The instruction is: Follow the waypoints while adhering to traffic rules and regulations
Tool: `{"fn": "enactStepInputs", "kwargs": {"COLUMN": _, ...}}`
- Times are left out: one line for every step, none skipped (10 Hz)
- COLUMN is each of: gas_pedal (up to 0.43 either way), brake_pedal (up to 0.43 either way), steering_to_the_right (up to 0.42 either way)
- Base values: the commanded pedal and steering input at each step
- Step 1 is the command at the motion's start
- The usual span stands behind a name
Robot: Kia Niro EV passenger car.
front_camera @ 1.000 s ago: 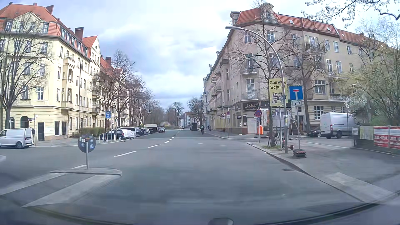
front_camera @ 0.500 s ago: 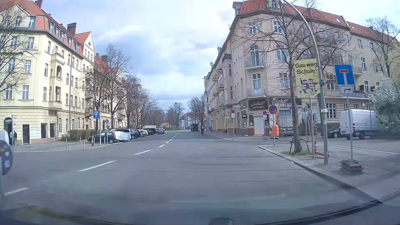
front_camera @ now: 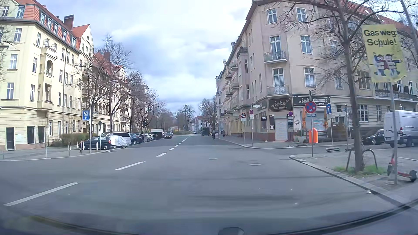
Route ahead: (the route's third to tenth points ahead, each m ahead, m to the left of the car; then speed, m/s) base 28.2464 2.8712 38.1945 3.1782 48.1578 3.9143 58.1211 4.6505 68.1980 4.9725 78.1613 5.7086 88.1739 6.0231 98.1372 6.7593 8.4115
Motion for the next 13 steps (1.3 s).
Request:
{"fn": "enactStepInputs", "kwargs": {"gas_pedal": 0.039, "brake_pedal": 0.000, "steering_to_the_right": -0.013}}
{"fn": "enactStepInputs", "kwargs": {"gas_pedal": 0.028, "brake_pedal": 0.000, "steering_to_the_right": -0.015}}
{"fn": "enactStepInputs", "kwargs": {"gas_pedal": 0.028, "brake_pedal": 0.000, "steering_to_the_right": -0.016}}
{"fn": "enactStepInputs", "kwargs": {"gas_pedal": 0.028, "brake_pedal": 0.000, "steering_to_the_right": -0.016}}
{"fn": "enactStepInputs", "kwargs": {"gas_pedal": 0.028, "brake_pedal": 0.000, "steering_to_the_right": -0.016}}
{"fn": "enactStepInputs", "kwargs": {"gas_pedal": 0.028, "brake_pedal": 0.000, "steering_to_the_right": -0.016}}
{"fn": "enactStepInputs", "kwargs": {"gas_pedal": 0.028, "brake_pedal": 0.000, "steering_to_the_right": -0.016}}
{"fn": "enactStepInputs", "kwargs": {"gas_pedal": 0.028, "brake_pedal": 0.000, "steering_to_the_right": -0.016}}
{"fn": "enactStepInputs", "kwargs": {"gas_pedal": 0.028, "brake_pedal": 0.000, "steering_to_the_right": -0.016}}
{"fn": "enactStepInputs", "kwargs": {"gas_pedal": 0.028, "brake_pedal": 0.000, "steering_to_the_right": -0.018}}
{"fn": "enactStepInputs", "kwargs": {"gas_pedal": 0.000, "brake_pedal": 0.000, "steering_to_the_right": -0.022}}
{"fn": "enactStepInputs", "kwargs": {"gas_pedal": 0.000, "brake_pedal": 0.000, "steering_to_the_right": -0.025}}
{"fn": "enactStepInputs", "kwargs": {"gas_pedal": 0.000, "brake_pedal": 0.000, "steering_to_the_right": -0.026}}
